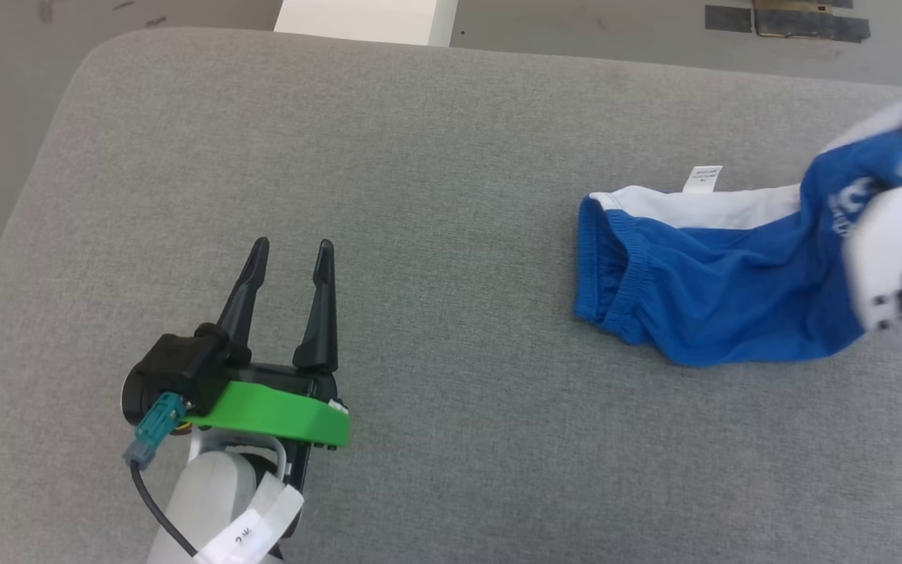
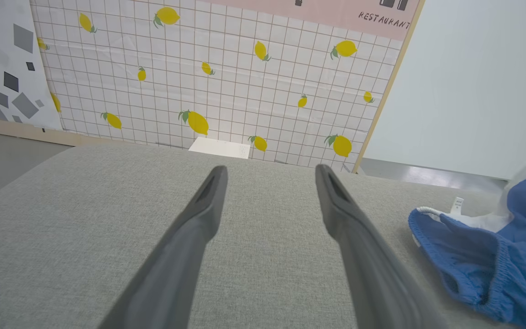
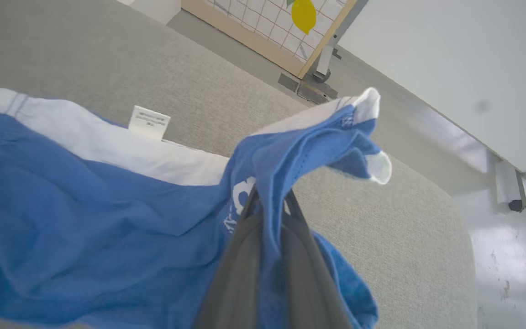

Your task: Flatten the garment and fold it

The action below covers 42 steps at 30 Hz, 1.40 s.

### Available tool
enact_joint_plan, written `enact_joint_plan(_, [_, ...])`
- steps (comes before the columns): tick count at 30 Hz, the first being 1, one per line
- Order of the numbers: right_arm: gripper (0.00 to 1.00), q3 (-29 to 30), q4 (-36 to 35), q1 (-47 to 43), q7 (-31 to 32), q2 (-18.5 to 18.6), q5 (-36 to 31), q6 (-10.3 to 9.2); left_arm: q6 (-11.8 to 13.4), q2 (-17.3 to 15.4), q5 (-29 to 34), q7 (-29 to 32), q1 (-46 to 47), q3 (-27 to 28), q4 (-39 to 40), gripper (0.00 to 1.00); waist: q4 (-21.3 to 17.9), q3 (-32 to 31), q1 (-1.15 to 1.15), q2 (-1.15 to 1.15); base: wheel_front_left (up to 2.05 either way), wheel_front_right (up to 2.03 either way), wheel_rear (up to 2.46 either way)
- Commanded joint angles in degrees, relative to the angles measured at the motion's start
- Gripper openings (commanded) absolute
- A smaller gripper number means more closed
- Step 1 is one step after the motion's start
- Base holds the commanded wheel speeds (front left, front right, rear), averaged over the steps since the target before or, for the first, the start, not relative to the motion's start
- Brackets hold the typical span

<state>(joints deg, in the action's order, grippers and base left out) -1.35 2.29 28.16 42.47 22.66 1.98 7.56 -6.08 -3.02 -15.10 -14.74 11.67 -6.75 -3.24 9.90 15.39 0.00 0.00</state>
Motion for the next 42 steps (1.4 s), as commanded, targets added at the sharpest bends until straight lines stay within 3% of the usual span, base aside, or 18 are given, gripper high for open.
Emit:
enact_joint_plan(1, [0.00, -2.4, -1.3, 0.3, 1.3, 0.0, 0.3, -0.08, -0.5, 0.1, 0.5, -0.3, -0.2, -0.2, -0.2, 1.00, 0.4, 0.0, 0.00, 0.00, 0.00, 0.00, 0.00])
enact_joint_plan(7, [0.00, -16.7, -3.2, 3.7, 6.1, 1.2, 3.0, -0.08, -0.5, 0.1, -0.1, -0.3, -0.1, -0.9, -0.4, 1.00, 1.8, 0.2, 0.00, 0.00, 0.00, 0.00, 0.00])
enact_joint_plan(13, [0.00, -27.4, 1.8, 8.1, 7.3, 0.7, 5.4, -0.08, -0.4, 0.1, -0.8, -0.3, 0.4, -1.6, -0.3, 1.00, 3.3, 1.0, 0.00, 0.00, 0.00, 0.00, 0.00])
enact_joint_plan(14, [0.00, -31.3, 4.7, 9.5, 7.7, -0.1, 7.0, -0.08, -0.3, 0.1, -1.0, -0.3, 0.4, -1.8, -0.2, 1.00, 3.7, 1.4, 0.00, 0.00, 0.00, 0.00, 0.00])
enact_joint_plan(17, [0.03, -33.6, 7.0, 10.1, 7.9, -0.6, 9.0, -0.08, -0.2, 0.1, -1.2, -0.3, 0.5, -2.0, -0.2, 1.00, 3.9, 1.5, 0.00, 0.00, 0.00, 0.00, 0.00])
enact_joint_plan(19, [0.78, -34.6, 7.7, 10.2, 7.5, -1.2, 11.2, -0.08, -0.1, 0.1, -1.2, -0.3, 0.4, -2.0, -0.1, 1.00, 3.8, 1.4, 0.00, 0.00, 0.00, 0.00, 0.00])
enact_joint_plan(20, [1.00, -34.7, 8.0, 10.1, 7.3, -1.5, 12.6, -0.08, 0.0, 0.1, -1.2, -0.3, 0.3, -1.9, -0.1, 1.00, 3.6, 1.3, 0.00, 0.00, 0.00, 0.00, 0.00])
enact_joint_plan(25, [1.00, -35.2, 5.9, 9.3, 6.1, -2.2, 18.0, -0.08, 0.1, 0.1, -0.9, -0.3, -0.4, -1.4, -0.4, 1.00, 2.0, 0.1, 0.00, 0.00, 0.00, 0.00, 0.00])
enact_joint_plan(31, [1.00, -30.7, -1.3, 6.3, -0.6, -2.4, 22.0, -0.08, -0.1, 0.1, -0.5, -0.3, -0.9, -0.5, -0.5, 1.00, -0.7, -1.9, 0.00, 0.00, 0.00, 0.00, 0.00])
enact_joint_plan(35, [1.00, -24.9, -4.9, 2.7, -7.6, -3.1, 21.9, -0.08, -0.2, 0.1, -0.2, -0.3, -1.3, 0.1, -0.6, 1.00, -2.7, -3.4, 0.00, 0.00, 0.00, 0.00, 0.00])
enact_joint_plan(42, [1.00, -10.8, -5.7, -4.8, -20.8, -8.0, 20.1, -0.08, -0.4, 0.1, 0.3, -0.3, -2.0, 0.9, -0.6, 1.00, -5.5, -5.5, 0.00, 0.00, 0.00, 0.00, 0.00])
